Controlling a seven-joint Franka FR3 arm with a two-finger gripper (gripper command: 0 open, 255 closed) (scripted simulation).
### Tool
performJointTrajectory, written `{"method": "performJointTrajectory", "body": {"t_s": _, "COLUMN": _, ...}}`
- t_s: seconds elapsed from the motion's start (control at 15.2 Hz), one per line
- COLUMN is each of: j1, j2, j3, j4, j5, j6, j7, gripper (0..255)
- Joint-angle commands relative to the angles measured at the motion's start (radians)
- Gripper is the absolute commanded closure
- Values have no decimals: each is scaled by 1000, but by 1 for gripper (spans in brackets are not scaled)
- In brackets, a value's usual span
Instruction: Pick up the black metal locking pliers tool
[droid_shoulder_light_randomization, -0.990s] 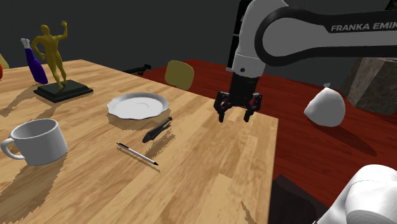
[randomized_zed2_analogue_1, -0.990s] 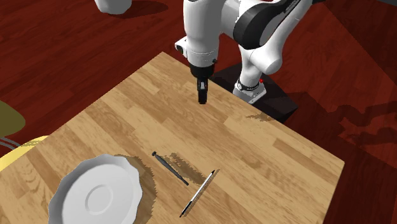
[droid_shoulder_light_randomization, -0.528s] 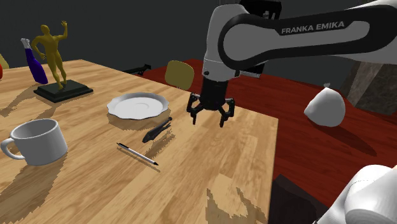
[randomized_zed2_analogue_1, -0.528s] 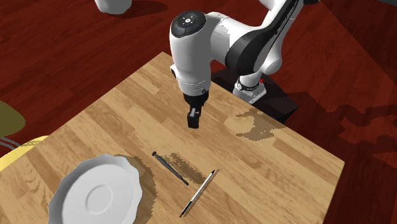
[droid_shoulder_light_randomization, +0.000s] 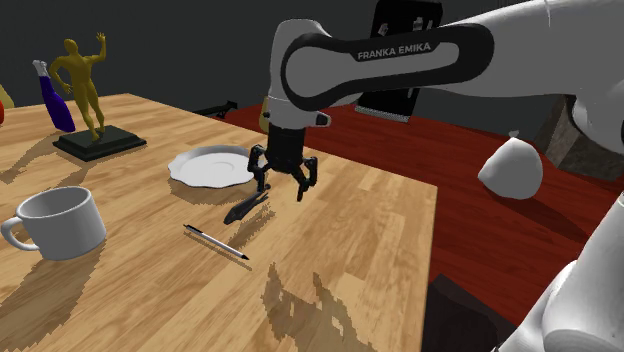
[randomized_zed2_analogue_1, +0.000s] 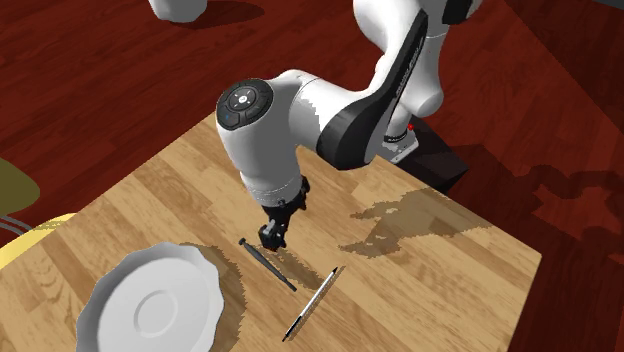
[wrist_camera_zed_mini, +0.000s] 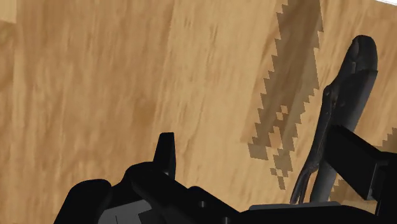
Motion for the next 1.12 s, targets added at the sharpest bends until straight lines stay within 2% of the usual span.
{"method": "performJointTrajectory", "body": {"t_s": 0.0, "j1": 14, "j2": 88, "j3": 3, "j4": 86, "j5": -23, "j6": -2, "j7": 84, "gripper": 0}}
{"method": "performJointTrajectory", "body": {"t_s": 0.33, "j1": 72, "j2": 315, "j3": -14, "j4": 344, "j5": -78, "j6": -35, "j7": 265, "gripper": 0}}
{"method": "performJointTrajectory", "body": {"t_s": 0.86, "j1": 70, "j2": 327, "j3": -19, "j4": 258, "j5": -79, "j6": 61, "j7": 256, "gripper": 0}}
{"method": "performJointTrajectory", "body": {"t_s": 0.99, "j1": 70, "j2": 327, "j3": -19, "j4": 258, "j5": -79, "j6": 61, "j7": 256, "gripper": 0}}
{"method": "performJointTrajectory", "body": {"t_s": 1.06, "j1": 70, "j2": 327, "j3": -20, "j4": 259, "j5": -80, "j6": 61, "j7": 257, "gripper": 255}}
